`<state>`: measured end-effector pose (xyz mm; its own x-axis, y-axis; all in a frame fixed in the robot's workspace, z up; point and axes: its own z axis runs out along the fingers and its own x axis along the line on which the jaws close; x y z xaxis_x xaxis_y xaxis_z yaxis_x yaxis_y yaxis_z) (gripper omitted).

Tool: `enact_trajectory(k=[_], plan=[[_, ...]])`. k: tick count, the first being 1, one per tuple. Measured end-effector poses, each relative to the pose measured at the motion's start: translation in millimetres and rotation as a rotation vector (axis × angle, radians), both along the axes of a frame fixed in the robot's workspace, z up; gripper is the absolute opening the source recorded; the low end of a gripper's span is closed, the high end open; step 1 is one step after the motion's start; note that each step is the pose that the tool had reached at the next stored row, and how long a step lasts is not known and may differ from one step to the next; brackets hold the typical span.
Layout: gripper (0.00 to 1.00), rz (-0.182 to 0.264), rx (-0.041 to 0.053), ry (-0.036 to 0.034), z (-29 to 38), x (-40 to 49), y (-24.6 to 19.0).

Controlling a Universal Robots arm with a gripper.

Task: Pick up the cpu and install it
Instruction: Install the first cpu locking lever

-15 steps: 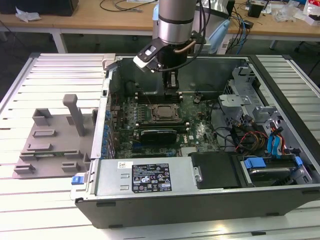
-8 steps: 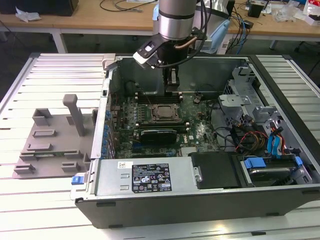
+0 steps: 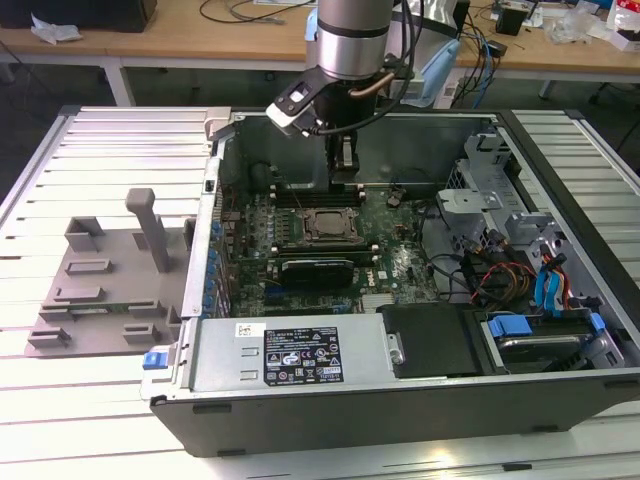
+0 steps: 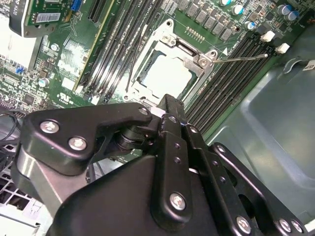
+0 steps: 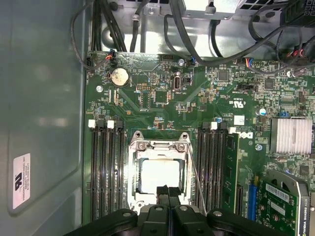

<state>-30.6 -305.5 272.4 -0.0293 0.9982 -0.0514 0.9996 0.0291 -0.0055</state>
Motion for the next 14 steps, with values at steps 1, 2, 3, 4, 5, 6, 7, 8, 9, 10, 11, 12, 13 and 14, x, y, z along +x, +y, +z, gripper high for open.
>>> enact_trajectory(k=[1,2,3,4,5,6,7,8,9,10,11,12,13,14], plan=[[0.11,0.0,0.0,0.0,0.1,0.0,0.0],[0.11,0.001,0.0,0.0,0.1,0.0,0.0],[0.11,0.007,0.0,-0.0001,0.1,0.0,0.0],[0.11,0.027,0.0001,-0.0001,0.1,0.0,0.0],[0.11,0.047,0.0,-0.0001,0.1,0.0,0.0],[0.11,0.077,0.0,0.0,0.1,0.0,0.0],[0.11,0.136,0.0,-0.0001,0.1,0.0,0.0],[0.11,0.176,0.0,0.0,0.1,0.0,0.0],[0.11,0.207,0.0,-0.0001,0.1,0.0,0.0],[0.11,0.235,0.0,0.0,0.2,0.0,0.0],[0.11,0.259,0.0,-0.0001,0.1,0.0,0.0],[0.11,0.286,0.0,-0.0001,0.1,0.0,0.0],[0.11,0.307,0.0,-0.0001,0.1,0.0,0.0],[0.11,0.322,0.0,-0.0001,0.1,0.0,0.0]])
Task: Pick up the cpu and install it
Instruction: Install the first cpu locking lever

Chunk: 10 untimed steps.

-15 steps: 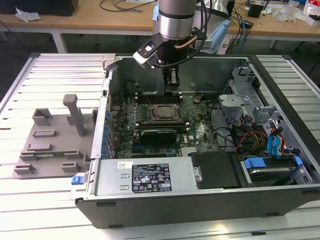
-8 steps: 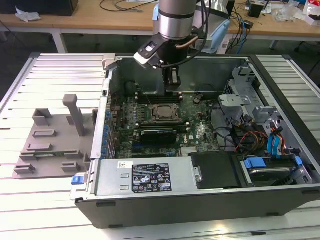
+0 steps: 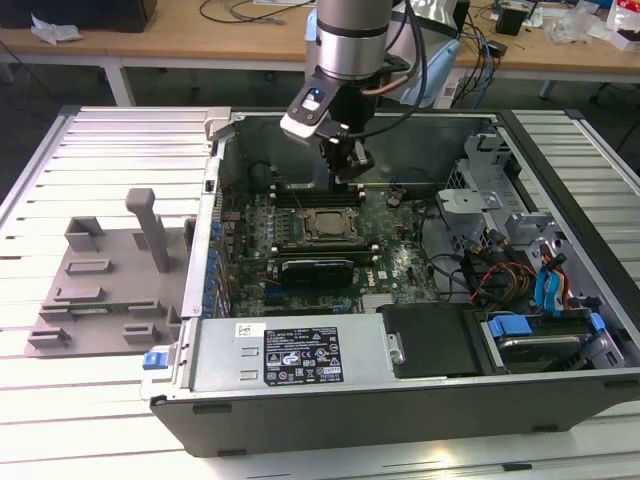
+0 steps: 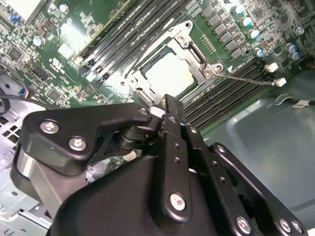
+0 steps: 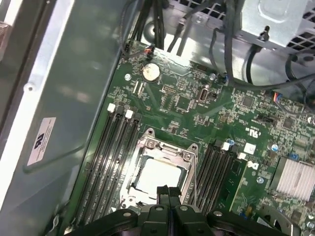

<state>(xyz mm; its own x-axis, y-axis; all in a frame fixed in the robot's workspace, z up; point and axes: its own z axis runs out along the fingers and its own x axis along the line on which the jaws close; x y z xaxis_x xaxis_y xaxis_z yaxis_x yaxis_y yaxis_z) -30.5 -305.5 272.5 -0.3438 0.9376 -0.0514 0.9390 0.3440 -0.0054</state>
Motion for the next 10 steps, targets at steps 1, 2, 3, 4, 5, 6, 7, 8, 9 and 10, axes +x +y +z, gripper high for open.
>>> enact_trajectory(k=[1,2,3,4,5,6,7,8,9,10], plan=[[0.11,0.008,-0.0001,0.0,0.0,0.0,0.0],[0.11,0.019,-0.0001,0.0,0.0,0.0,0.0],[0.11,0.04,-0.0001,0.0,0.0,0.0,0.0],[0.11,0.066,-0.0001,0.0001,0.0,0.0,0.0],[0.11,0.087,-0.0001,0.0,0.0,0.0,0.0],[0.11,0.104,-0.0001,0.0,0.0,0.0,0.0],[0.11,0.125,-0.0001,0.0001,0.1,0.0,0.0],[0.11,0.139,-0.0001,0.0,0.0,0.0,0.0],[0.11,0.15,-0.0001,0.0001,0.1,0.0,0.0],[0.11,0.158,-0.0001,0.0,0.0,0.0,0.0]])
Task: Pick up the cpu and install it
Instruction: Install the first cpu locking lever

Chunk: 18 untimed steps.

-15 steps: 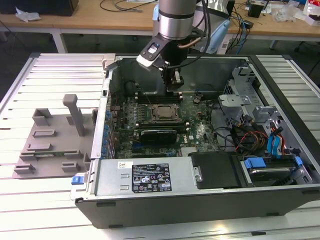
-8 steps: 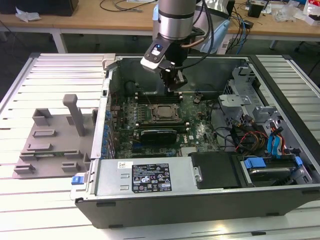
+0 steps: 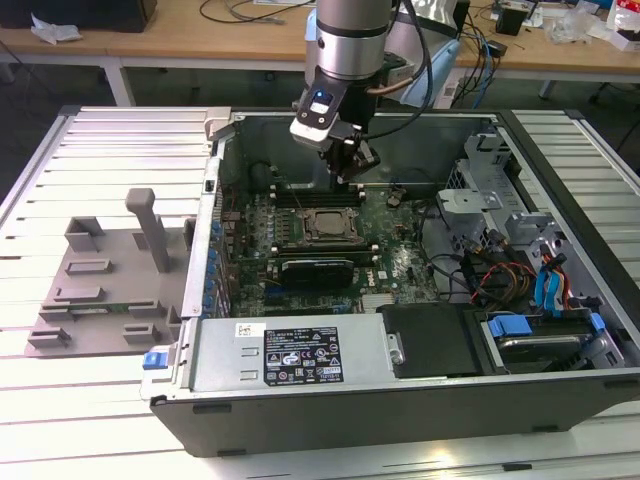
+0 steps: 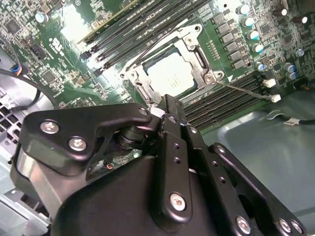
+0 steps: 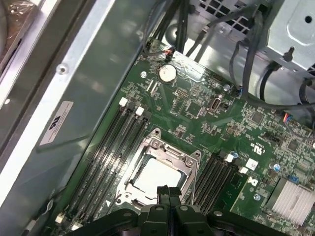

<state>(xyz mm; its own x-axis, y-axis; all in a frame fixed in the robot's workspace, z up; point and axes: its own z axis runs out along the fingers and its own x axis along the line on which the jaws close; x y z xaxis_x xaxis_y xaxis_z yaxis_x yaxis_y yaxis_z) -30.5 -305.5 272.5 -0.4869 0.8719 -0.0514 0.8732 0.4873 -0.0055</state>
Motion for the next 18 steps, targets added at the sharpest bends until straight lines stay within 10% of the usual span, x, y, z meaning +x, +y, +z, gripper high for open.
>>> enact_trajectory(k=[18], plan=[[0.11,0.269,0.0001,0.0,0.0,0.0,0.0]])
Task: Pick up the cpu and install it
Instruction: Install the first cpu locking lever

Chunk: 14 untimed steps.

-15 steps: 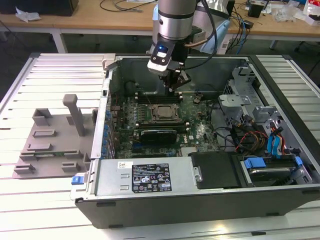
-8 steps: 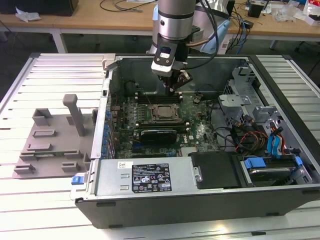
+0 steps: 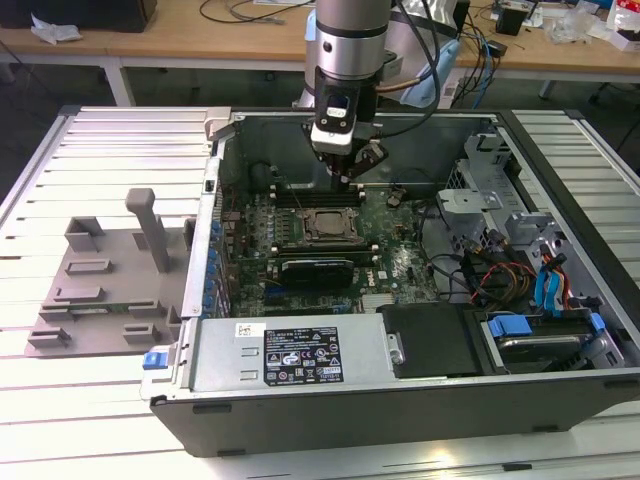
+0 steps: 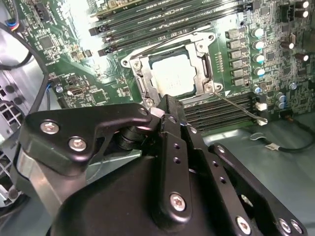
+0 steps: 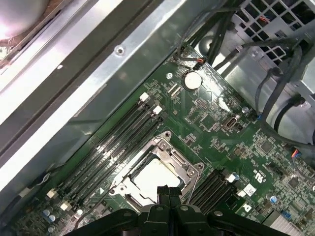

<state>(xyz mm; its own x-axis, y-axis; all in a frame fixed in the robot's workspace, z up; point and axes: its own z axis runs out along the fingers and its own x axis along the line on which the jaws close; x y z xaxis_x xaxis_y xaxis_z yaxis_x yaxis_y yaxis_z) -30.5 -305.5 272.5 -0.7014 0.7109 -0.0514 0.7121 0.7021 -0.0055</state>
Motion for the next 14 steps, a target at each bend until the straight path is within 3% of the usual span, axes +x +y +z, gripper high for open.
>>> enact_trajectory(k=[14], plan=[[0.11,0.196,-0.0001,0.0,0.0,0.0,0.0]])
